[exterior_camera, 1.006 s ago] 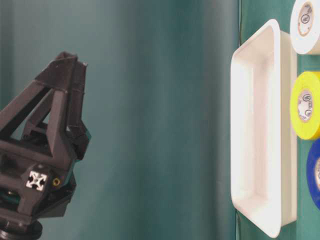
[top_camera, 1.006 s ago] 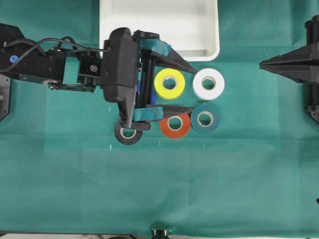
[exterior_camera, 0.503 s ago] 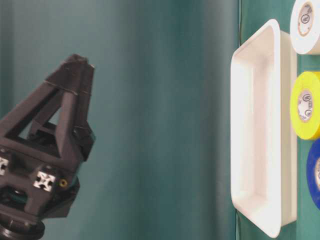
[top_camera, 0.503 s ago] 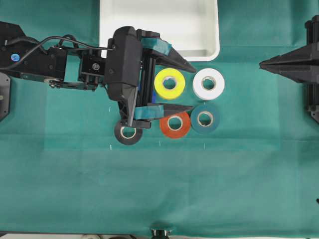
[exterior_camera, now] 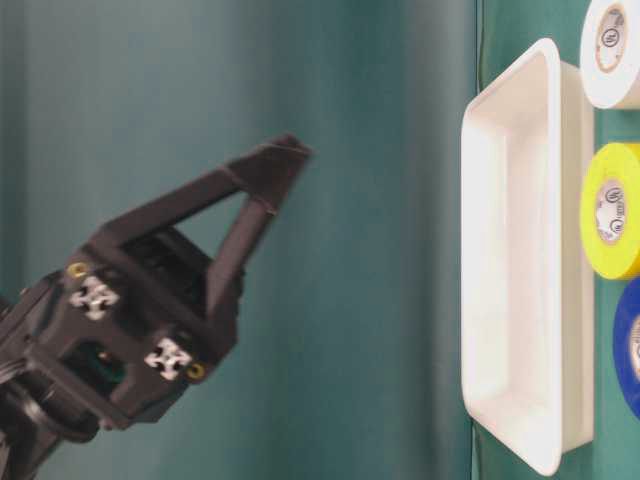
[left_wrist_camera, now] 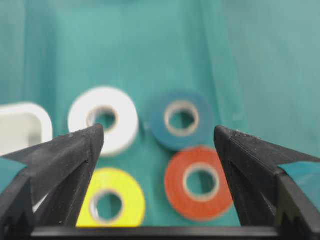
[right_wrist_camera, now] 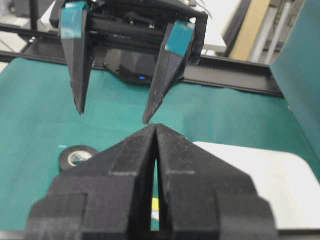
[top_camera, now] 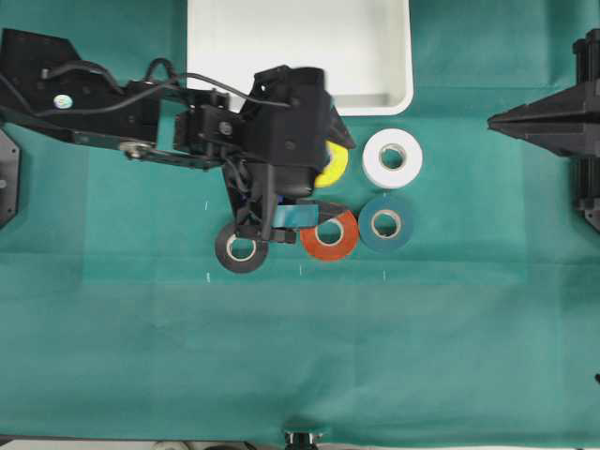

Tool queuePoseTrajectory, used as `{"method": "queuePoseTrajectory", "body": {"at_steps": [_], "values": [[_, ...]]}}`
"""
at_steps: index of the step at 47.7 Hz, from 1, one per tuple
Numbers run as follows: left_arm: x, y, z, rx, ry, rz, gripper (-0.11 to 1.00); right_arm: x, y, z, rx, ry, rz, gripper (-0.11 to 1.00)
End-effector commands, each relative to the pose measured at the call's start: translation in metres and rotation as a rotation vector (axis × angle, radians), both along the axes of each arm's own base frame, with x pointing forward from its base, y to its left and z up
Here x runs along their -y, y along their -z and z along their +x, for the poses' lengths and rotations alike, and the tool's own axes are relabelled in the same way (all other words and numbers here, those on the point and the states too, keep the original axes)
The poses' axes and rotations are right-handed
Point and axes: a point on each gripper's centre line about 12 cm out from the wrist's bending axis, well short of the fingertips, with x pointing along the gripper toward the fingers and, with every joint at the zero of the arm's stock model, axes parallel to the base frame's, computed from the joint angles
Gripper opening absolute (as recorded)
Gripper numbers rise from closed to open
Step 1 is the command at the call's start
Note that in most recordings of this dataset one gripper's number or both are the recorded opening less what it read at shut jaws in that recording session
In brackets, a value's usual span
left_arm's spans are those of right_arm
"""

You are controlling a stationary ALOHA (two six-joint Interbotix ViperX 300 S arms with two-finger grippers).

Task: Pick up the tape from a random location and place it into the white case.
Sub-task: 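Lower the open left gripper over the orange-red tape roll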

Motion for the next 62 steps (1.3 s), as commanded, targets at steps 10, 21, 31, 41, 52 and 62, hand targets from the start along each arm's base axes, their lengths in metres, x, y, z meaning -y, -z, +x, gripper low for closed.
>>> {"method": "queuePoseTrajectory", "body": {"at_steps": [10, 21, 31, 41, 52, 62], "values": [[0.0000, -0.0135, 0.0084, -0.143, -0.001, 0.004, 1.00, 0.0004, -0.0086, 0.0027, 0.009, 0.002, 0.015, 0.00], [0.0001, -0.0083, 0.0072, -0.315, -0.014, -0.002, 0.99, 0.0004, -0.0081, 0.0027, 0.005, 0.002, 0.015, 0.00], [-0.0002, -0.0078, 0.0060, -0.388, -0.033, -0.011, 0.99, 0.0004, -0.0073, 0.0027, -0.001, 0.002, 0.015, 0.00], [-0.0002, -0.0083, 0.0075, -0.392, -0.035, -0.012, 0.99, 0.0001, -0.0071, 0.0027, -0.003, 0.000, 0.015, 0.00], [-0.0003, -0.0083, 0.0075, -0.392, -0.035, -0.011, 0.99, 0.0004, -0.0066, 0.0027, -0.008, 0.002, 0.015, 0.00], [0.0025, -0.0087, 0.0080, -0.385, -0.015, 0.008, 0.99, 0.0004, -0.0072, 0.0028, -0.006, 0.002, 0.015, 0.00]]}}
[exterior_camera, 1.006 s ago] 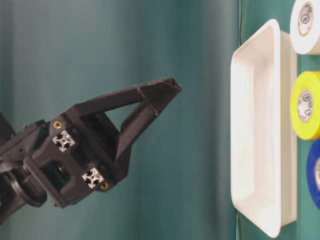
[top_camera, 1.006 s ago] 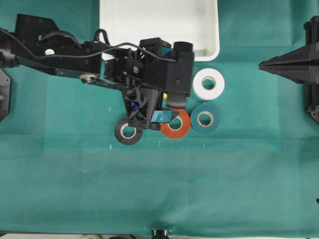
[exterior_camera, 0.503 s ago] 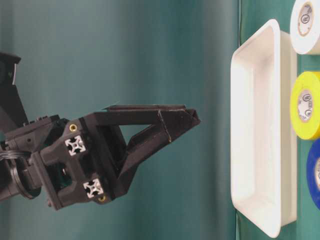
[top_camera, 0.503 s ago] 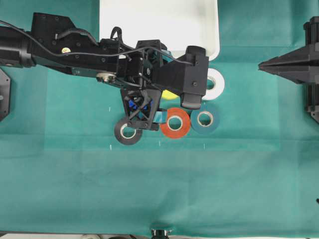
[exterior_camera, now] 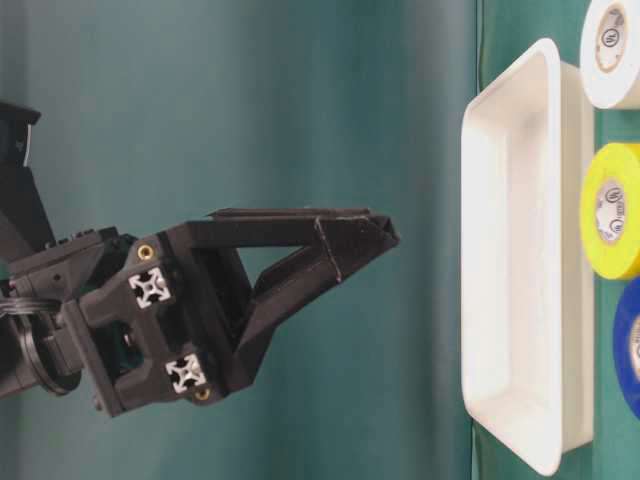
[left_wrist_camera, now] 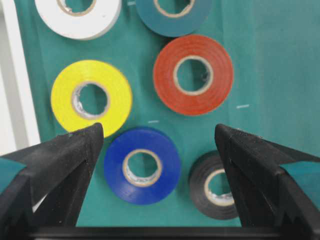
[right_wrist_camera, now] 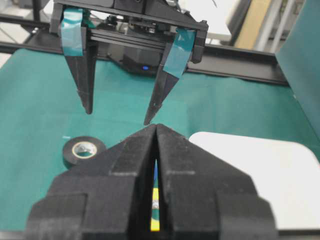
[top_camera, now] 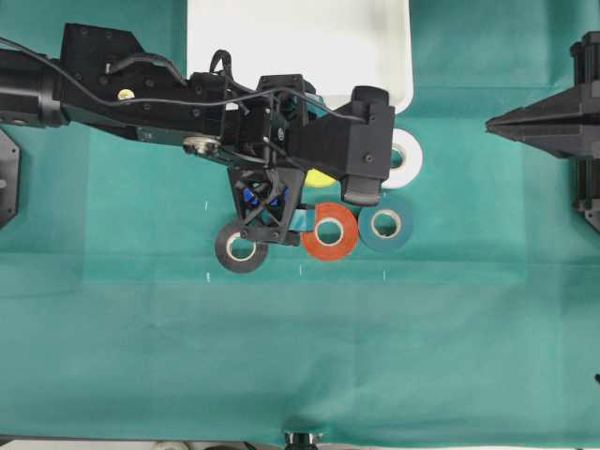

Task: Pick up the tape from a random location and place it into the white case.
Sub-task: 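Lower the open left gripper over the orange-red tape roll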

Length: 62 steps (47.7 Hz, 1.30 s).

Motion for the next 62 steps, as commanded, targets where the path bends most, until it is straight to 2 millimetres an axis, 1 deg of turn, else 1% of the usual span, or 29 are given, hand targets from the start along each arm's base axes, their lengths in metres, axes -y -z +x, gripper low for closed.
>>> {"method": "queuePoseTrajectory", "body": {"at_steps": [1, 27, 42, 62], "values": [[0.002, -0.017, 0.002, 0.051, 0.019, 0.012, 0.99, 0.000, -0.010, 0.003, 0.023, 0.000, 0.003, 0.00], [0.011, -0.020, 0.007, 0.113, 0.230, 0.122, 0.99, 0.000, -0.010, 0.003, 0.017, 0.002, 0.003, 0.00], [0.013, -0.021, 0.007, 0.121, 0.262, 0.139, 0.99, 0.000, -0.010, 0.003, 0.012, 0.002, 0.005, 0.00], [0.013, -0.021, 0.008, 0.126, 0.262, 0.140, 0.99, 0.000, -0.009, 0.003, 0.011, 0.000, 0.003, 0.00]]}}
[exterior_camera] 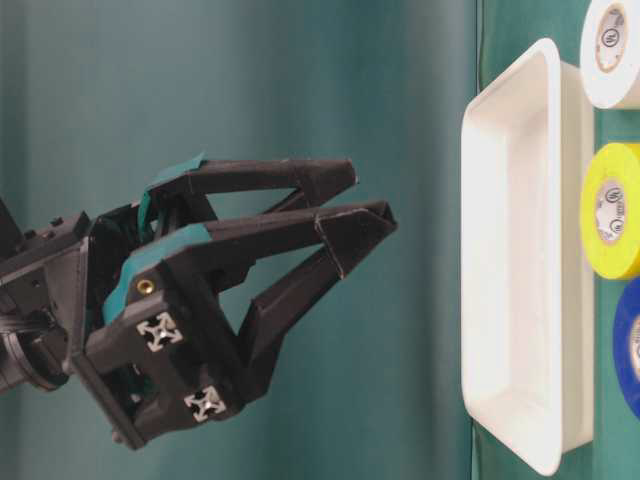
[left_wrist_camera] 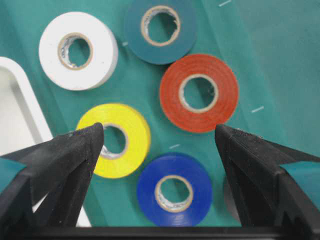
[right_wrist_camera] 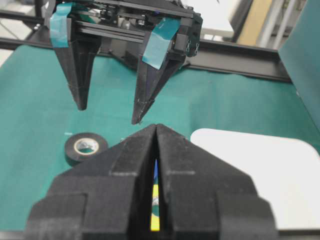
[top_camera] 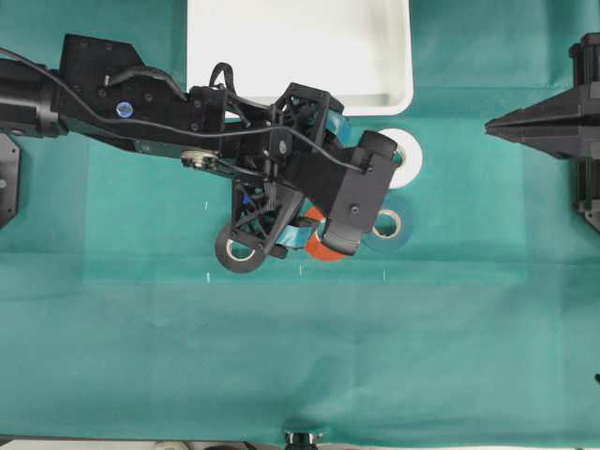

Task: Pick up the tape from a random location and place it into the white case.
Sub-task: 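Lower the open left gripper over the orange-red tape roll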

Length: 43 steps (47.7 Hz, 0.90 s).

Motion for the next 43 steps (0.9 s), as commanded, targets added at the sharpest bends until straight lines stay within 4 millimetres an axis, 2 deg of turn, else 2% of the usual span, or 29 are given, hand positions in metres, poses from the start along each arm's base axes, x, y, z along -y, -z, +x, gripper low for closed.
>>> {"method": "queuePoseTrajectory", "body": {"at_steps": [1, 25, 43], "values": [[0.001, -0.016, 0.001, 0.043, 0.003, -0.002, 0.99, 0.000, -0.011, 0.003, 0.028, 0.000, 0.001, 0.00], [0.005, -0.009, 0.005, 0.052, 0.010, -0.003, 0.99, 0.000, -0.011, 0.003, 0.028, 0.002, 0.001, 0.00], [0.007, 0.030, 0.021, 0.006, 0.010, -0.001, 0.99, 0.000, -0.011, 0.003, 0.028, 0.002, 0.001, 0.00]]}}
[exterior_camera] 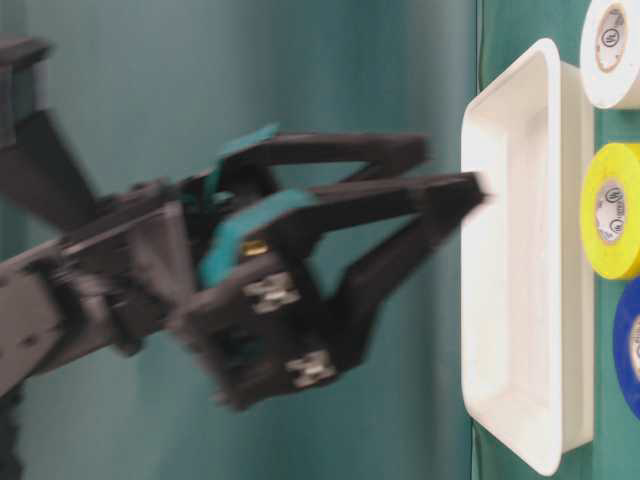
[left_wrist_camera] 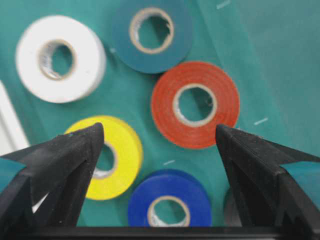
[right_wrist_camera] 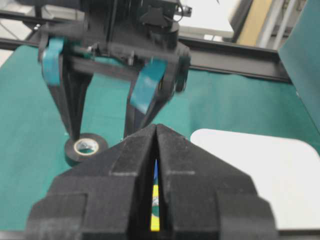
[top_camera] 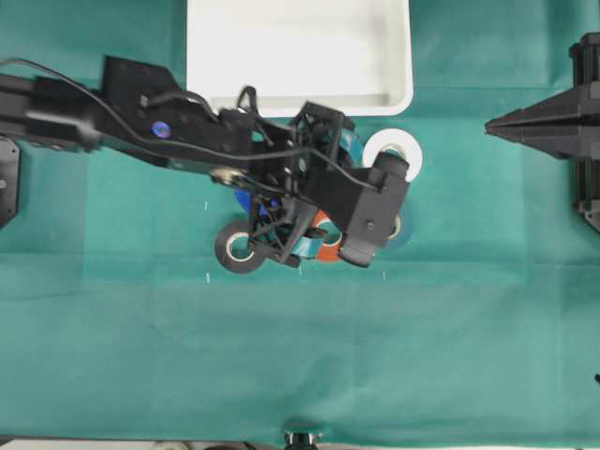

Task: Pick up the tape from a random location and place it into the white case.
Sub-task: 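Lower the open left gripper over the orange-red tape roll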

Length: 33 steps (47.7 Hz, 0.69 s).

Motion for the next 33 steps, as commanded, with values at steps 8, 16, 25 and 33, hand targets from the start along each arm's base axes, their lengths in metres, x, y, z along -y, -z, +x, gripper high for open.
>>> {"method": "queuePoseTrajectory", "body": {"at_steps": [8, 16, 25, 33], "values": [[0.002, 0.001, 0.009, 0.058, 0.003, -0.004, 0.99, 0.000, -0.009, 0.003, 0.020, 0.000, 0.001, 0.00], [0.002, 0.018, 0.012, 0.032, 0.003, -0.002, 0.99, 0.000, -0.007, 0.005, 0.011, 0.000, 0.001, 0.00], [0.001, 0.036, 0.016, 0.000, 0.000, 0.001, 0.99, 0.000, -0.007, 0.005, 0.009, 0.002, 0.001, 0.00], [0.000, 0.053, 0.018, -0.027, -0.002, 0.004, 0.99, 0.000, -0.006, 0.005, 0.006, 0.000, 0.001, 0.00]]}}
